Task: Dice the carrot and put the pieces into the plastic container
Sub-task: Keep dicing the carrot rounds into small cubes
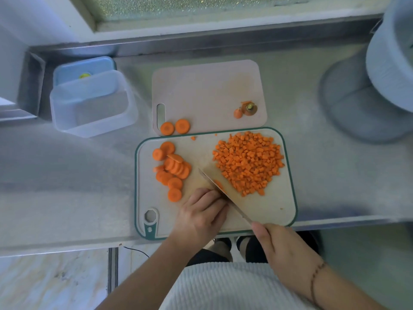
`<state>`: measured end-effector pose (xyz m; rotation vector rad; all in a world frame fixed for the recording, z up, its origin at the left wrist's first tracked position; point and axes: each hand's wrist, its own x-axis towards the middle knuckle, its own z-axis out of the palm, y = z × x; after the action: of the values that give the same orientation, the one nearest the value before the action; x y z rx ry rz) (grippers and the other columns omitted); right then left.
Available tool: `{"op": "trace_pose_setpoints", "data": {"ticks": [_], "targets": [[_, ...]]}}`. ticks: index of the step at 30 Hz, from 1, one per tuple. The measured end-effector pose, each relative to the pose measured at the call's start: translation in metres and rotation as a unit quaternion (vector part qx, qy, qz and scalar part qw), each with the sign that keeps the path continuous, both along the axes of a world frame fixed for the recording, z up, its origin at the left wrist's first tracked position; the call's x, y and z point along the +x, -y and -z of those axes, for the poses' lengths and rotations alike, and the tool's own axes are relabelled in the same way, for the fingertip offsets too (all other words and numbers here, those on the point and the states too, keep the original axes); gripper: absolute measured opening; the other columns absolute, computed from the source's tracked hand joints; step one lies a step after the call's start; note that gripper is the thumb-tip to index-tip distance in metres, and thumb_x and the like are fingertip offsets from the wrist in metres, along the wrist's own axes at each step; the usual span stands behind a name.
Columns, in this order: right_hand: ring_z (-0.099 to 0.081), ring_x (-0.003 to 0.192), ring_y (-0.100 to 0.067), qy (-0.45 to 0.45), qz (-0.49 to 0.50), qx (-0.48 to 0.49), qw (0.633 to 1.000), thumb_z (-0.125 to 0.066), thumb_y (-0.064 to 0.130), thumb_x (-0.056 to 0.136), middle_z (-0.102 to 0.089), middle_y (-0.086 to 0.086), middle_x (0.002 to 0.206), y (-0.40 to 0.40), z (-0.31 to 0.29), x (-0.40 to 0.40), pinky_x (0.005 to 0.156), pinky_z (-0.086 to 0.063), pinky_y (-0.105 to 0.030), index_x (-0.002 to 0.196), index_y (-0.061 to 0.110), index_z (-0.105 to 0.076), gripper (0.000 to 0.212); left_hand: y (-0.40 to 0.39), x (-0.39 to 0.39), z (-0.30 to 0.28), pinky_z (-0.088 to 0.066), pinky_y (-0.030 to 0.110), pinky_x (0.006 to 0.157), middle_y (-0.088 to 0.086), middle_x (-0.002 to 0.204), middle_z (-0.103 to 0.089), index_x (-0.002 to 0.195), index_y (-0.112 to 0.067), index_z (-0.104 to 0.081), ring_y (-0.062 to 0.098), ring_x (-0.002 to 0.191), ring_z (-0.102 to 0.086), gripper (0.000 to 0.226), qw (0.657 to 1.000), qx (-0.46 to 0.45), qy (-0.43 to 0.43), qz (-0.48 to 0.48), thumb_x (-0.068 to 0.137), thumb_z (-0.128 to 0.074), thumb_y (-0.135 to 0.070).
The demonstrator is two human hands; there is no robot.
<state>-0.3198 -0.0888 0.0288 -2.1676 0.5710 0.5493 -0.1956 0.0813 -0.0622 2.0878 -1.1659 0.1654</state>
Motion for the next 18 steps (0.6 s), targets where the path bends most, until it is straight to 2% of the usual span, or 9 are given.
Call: {"op": "trace_pose_setpoints", "data": {"ticks": [2,3,6,9,11,13,16,18], "targets": [[-0.047,0.056,-0.006,0.015,0.012,0.019,1.000,-0.016,0.060,0.089,-0.048,0.005,0.055,0.002,-0.004,0.004,0.059,-0.037,-0.017,0.062,0.022,-0.046,0.056,-0.003,0.000,-0.001,-0.054,0.035,0.084,0.008,0.100,-0.072,0.091,-0.003,-0.077,0.029,0.088,-0.067,0.008,1.000,0.003,-0.014,0.002,0.084,-0.076,-0.002],[-0.048,0.057,-0.006,0.020,0.022,0.029,0.999,-0.018,0.060,0.088,-0.050,0.004,0.055,0.003,-0.006,0.002,0.060,-0.037,-0.017,0.061,0.022,-0.046,0.054,-0.005,-0.001,-0.001,-0.054,0.035,0.084,0.009,0.100,-0.071,0.091,-0.003,-0.077,0.029,0.089,-0.066,0.009,1.000,0.003,-0.018,0.002,0.083,-0.075,0.000],[-0.056,0.067,-0.008,0.015,0.044,0.055,0.997,-0.023,0.063,0.086,-0.062,0.007,0.064,0.009,-0.008,-0.020,0.069,-0.043,-0.023,0.066,0.023,-0.058,0.057,-0.008,-0.002,0.000,-0.054,0.037,0.085,0.010,0.098,-0.070,0.088,-0.001,-0.075,0.030,0.088,-0.066,0.006,1.000,0.007,-0.004,0.001,0.082,-0.076,0.002],[-0.059,0.073,-0.010,-0.028,0.020,0.018,0.999,-0.016,0.069,0.081,-0.067,-0.004,0.073,0.011,-0.008,-0.038,0.073,-0.046,-0.025,0.083,0.016,-0.067,0.074,-0.010,-0.002,0.003,-0.053,0.037,0.089,0.009,0.098,-0.071,0.088,-0.003,-0.076,0.029,0.089,-0.066,0.004,1.000,0.011,0.009,-0.003,0.084,-0.076,-0.002],[-0.059,0.073,-0.011,-0.056,0.005,0.006,0.998,-0.011,0.071,0.076,-0.065,-0.003,0.069,0.009,-0.009,-0.036,0.069,-0.045,-0.022,0.079,0.018,-0.064,0.074,-0.011,-0.003,0.003,-0.054,0.038,0.088,0.008,0.099,-0.072,0.090,-0.003,-0.077,0.028,0.091,-0.067,0.004,1.000,0.010,0.006,0.000,0.087,-0.075,-0.003],[-0.060,0.076,-0.010,-0.072,-0.013,-0.012,0.997,-0.002,0.074,0.074,-0.063,0.004,0.069,0.006,-0.008,-0.026,0.073,-0.045,-0.021,0.077,0.024,-0.059,0.076,-0.010,-0.003,0.002,-0.055,0.039,0.088,0.008,0.100,-0.072,0.091,-0.003,-0.077,0.028,0.093,-0.068,0.005,1.000,0.008,0.002,0.003,0.088,-0.073,-0.004],[-0.060,0.086,-0.004,-0.014,-0.014,-0.001,1.000,-0.001,0.074,0.082,-0.067,0.009,0.084,-0.003,-0.002,-0.010,0.086,-0.046,-0.024,0.087,0.026,-0.062,0.078,-0.010,-0.001,0.000,-0.056,0.039,0.087,0.009,0.101,-0.072,0.092,-0.003,-0.077,0.029,0.095,-0.068,0.006,1.000,0.005,-0.002,0.006,0.088,-0.072,-0.004],[-0.057,0.079,0.000,0.001,-0.009,0.021,1.000,-0.010,0.067,0.087,-0.063,0.009,0.077,-0.005,0.000,-0.003,0.081,-0.045,-0.020,0.080,0.024,-0.060,0.066,-0.011,-0.001,0.000,-0.056,0.039,0.086,0.009,0.102,-0.072,0.093,-0.003,-0.077,0.030,0.095,-0.069,0.007,1.000,0.007,-0.009,0.005,0.087,-0.073,-0.002]]}}
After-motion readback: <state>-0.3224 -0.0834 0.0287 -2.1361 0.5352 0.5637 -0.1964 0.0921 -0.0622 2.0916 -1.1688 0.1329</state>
